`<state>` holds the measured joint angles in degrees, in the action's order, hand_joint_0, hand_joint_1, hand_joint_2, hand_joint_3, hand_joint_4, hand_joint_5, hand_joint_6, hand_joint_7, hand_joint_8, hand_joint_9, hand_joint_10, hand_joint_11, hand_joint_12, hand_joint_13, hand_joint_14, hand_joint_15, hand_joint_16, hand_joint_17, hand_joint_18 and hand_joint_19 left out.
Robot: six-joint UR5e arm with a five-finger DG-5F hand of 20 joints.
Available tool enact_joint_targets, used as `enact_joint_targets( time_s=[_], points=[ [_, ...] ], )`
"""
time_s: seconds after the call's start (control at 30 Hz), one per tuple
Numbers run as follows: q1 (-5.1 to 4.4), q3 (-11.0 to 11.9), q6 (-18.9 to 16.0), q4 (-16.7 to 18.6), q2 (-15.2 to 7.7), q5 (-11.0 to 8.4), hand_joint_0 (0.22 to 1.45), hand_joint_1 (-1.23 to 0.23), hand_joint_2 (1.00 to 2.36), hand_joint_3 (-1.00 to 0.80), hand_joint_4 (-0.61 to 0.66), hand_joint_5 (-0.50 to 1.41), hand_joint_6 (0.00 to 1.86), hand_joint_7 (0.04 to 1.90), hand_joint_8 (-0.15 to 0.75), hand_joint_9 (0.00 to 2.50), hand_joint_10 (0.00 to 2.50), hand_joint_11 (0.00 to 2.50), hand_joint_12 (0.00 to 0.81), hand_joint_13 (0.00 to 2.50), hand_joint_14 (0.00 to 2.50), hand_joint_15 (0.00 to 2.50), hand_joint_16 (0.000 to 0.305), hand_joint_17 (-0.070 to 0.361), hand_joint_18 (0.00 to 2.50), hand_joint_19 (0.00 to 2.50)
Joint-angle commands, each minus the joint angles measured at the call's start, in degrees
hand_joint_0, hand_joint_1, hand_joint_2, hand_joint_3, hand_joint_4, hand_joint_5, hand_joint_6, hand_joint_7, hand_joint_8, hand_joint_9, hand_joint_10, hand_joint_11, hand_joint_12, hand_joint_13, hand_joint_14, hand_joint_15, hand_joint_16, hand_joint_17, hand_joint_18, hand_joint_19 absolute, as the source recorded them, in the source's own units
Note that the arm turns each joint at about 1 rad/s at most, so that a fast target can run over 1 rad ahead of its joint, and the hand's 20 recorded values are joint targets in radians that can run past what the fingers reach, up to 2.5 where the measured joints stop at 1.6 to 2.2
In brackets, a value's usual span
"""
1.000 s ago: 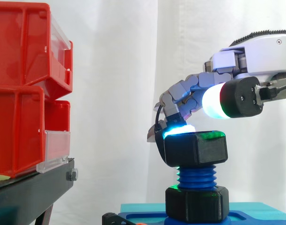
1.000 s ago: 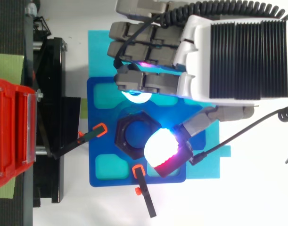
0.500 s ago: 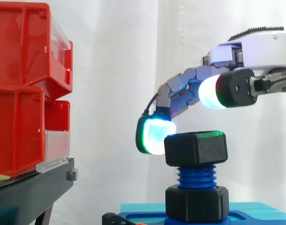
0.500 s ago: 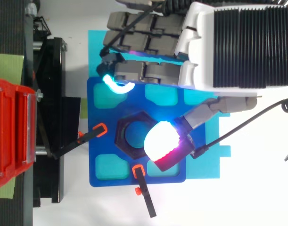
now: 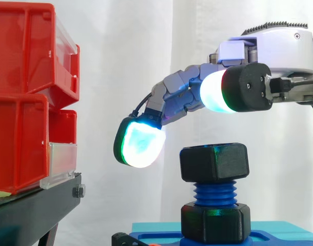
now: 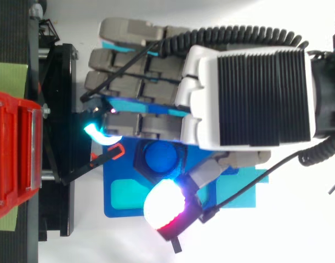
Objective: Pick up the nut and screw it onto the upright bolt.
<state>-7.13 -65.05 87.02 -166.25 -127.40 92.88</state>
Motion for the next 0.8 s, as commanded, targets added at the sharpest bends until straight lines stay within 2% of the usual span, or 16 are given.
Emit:
enact_joint_targets(
  time_s=[0.0,0.2,0.5,0.77],
  points=[
    [-0.78,0.01,-0.19,0.31,-0.13,-0.25,0.49,-0.07,1.0,-0.5,0.22,-0.15,0.5,0.83,0.236,0.38,0.0,0.0,0.327,0.35,0.0,0.0,0.037,0.083,0.01,0.0],
    [-1.31,0.01,-0.19,-1.36,-0.13,-0.16,0.5,-0.07,1.0,-0.5,0.26,-0.13,0.5,1.04,0.251,0.42,0.0,0.0,0.327,0.38,0.0,0.0,0.036,0.08,0.02,0.0],
    [-1.31,0.01,-0.19,-2.59,-0.13,0.11,0.51,-0.08,1.0,-0.5,0.22,-0.1,0.5,1.27,0.266,0.47,0.0,0.0,0.311,0.42,0.0,0.0,0.031,0.07,0.06,0.0],
    [-0.6,0.01,-0.19,-2.94,-0.22,0.81,0.52,-0.09,1.0,-0.5,0.21,-0.08,0.5,1.37,0.271,0.51,0.0,0.0,0.299,0.46,0.0,0.0,0.029,0.066,0.09,0.0]
  ],
)
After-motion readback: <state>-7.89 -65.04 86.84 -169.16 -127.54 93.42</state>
